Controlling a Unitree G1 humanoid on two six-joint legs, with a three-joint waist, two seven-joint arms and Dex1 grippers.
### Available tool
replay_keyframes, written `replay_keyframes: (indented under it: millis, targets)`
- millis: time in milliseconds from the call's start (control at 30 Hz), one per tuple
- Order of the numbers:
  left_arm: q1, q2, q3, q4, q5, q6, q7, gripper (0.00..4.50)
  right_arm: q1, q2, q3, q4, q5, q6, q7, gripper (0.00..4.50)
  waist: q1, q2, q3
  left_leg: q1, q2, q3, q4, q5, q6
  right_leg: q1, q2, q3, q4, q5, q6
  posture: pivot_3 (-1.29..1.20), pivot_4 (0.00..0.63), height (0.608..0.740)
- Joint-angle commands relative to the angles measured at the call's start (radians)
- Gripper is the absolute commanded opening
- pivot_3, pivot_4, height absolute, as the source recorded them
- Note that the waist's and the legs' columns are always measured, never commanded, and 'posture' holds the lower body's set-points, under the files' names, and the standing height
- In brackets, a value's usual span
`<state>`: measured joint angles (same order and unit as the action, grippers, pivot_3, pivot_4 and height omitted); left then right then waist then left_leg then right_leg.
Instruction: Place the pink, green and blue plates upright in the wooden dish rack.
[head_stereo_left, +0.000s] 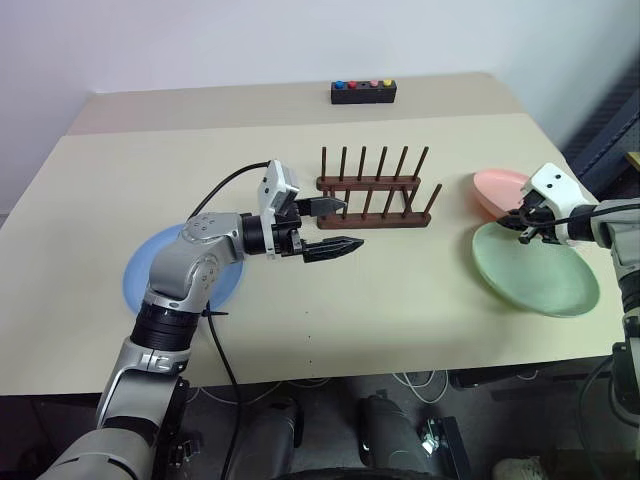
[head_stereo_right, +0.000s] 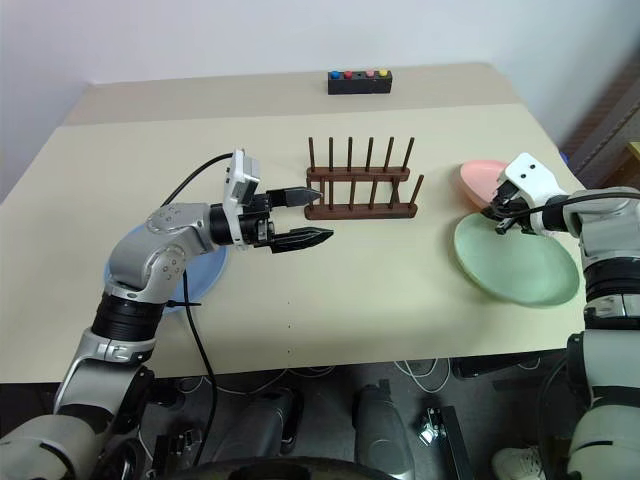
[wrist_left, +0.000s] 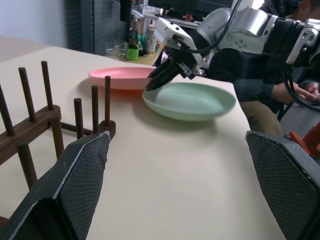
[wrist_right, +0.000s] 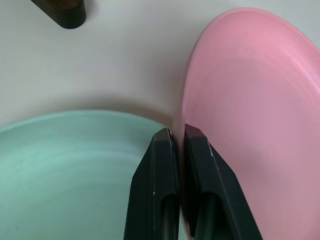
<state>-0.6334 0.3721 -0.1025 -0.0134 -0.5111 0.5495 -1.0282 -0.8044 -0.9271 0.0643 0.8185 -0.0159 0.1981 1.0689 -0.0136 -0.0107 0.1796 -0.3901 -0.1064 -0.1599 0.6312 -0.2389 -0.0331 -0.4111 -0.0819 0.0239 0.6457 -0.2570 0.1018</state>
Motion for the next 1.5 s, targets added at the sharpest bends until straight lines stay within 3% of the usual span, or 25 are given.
replay_keyframes:
  millis: [33,267,433,667,933,1500]
  targets:
    - [-0.029,-0.008,0.024,0.002,-0.003,-0.029,0.015,4.50,-0.028,-0.022,-0.042,-0.037,0.015,-0.020,-0.007,0.05,0.000,0.000,0.000,0.000,0.000,0.000,0.000,0.000,0.000,0.000,0.000,0.000,0.000,0.000,0.000,0.00,0.150,0.740]
    - [-0.049,-0.034,0.050,0.031,-0.007,-0.064,0.058,4.50,-0.066,-0.022,-0.099,-0.076,0.031,-0.028,-0.071,0.05,-0.001,0.000,0.000,0.000,0.000,0.000,0.000,0.000,0.000,0.000,0.000,0.000,0.000,0.000,0.000,0.00,0.150,0.740]
    - [-0.044,-0.049,0.045,0.036,0.041,-0.170,0.084,4.50,-0.122,0.039,-0.226,-0.134,0.163,0.007,-0.128,0.05,-0.002,0.001,0.001,0.000,0.000,0.001,0.000,0.000,0.000,-0.001,0.000,0.001,0.000,0.000,0.000,0.00,0.150,0.740]
    - [-0.018,-0.044,0.061,0.020,0.042,-0.182,0.100,4.50,-0.198,0.151,-0.400,-0.301,0.449,0.302,-0.151,0.05,0.002,0.001,0.001,0.000,0.000,0.000,0.000,0.000,0.000,-0.001,0.000,0.001,0.000,0.000,0.000,0.00,0.150,0.740]
    - [0.013,-0.028,0.070,-0.012,0.032,-0.175,0.121,4.50,-0.289,0.240,-0.574,-0.290,0.737,0.641,-0.260,0.05,0.004,0.001,0.001,-0.001,0.000,-0.001,-0.001,0.000,0.001,-0.001,0.000,0.001,0.000,0.000,0.000,0.00,0.150,0.740]
    - [0.033,-0.025,0.068,-0.033,0.023,-0.161,0.135,4.50,-0.297,0.271,-0.727,-0.180,0.952,0.865,-0.381,0.05,0.001,0.002,0.001,-0.001,0.000,0.001,-0.001,-0.001,0.002,-0.002,0.000,0.001,0.001,0.000,0.000,0.00,0.150,0.740]
